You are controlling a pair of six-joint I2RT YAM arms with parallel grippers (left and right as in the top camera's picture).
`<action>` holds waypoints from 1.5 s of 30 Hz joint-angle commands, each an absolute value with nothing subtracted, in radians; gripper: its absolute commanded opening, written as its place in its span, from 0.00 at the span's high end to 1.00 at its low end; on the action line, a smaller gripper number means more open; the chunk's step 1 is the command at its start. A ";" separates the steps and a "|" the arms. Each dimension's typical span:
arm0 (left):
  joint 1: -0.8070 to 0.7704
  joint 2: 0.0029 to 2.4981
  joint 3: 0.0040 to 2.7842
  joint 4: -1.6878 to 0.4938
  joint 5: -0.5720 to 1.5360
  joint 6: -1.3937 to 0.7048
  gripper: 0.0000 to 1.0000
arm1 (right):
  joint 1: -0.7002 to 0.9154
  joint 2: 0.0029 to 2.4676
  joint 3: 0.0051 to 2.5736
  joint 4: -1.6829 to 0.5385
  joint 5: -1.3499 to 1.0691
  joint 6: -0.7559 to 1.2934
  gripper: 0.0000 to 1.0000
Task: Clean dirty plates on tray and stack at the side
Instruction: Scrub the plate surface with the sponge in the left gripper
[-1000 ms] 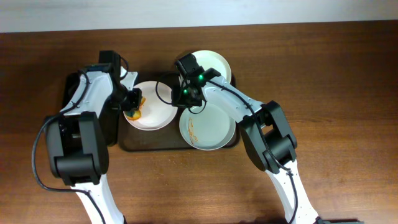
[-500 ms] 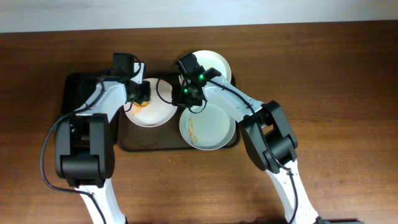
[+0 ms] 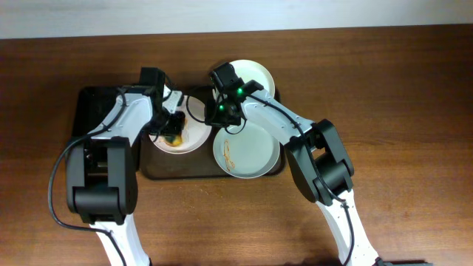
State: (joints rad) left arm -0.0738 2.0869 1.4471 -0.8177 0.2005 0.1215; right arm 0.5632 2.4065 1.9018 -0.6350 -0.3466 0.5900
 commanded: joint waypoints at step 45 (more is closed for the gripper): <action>0.017 2.178 1.411 -0.593 -0.144 -0.247 0.99 | 0.562 2.419 1.909 -0.646 -0.386 0.580 0.96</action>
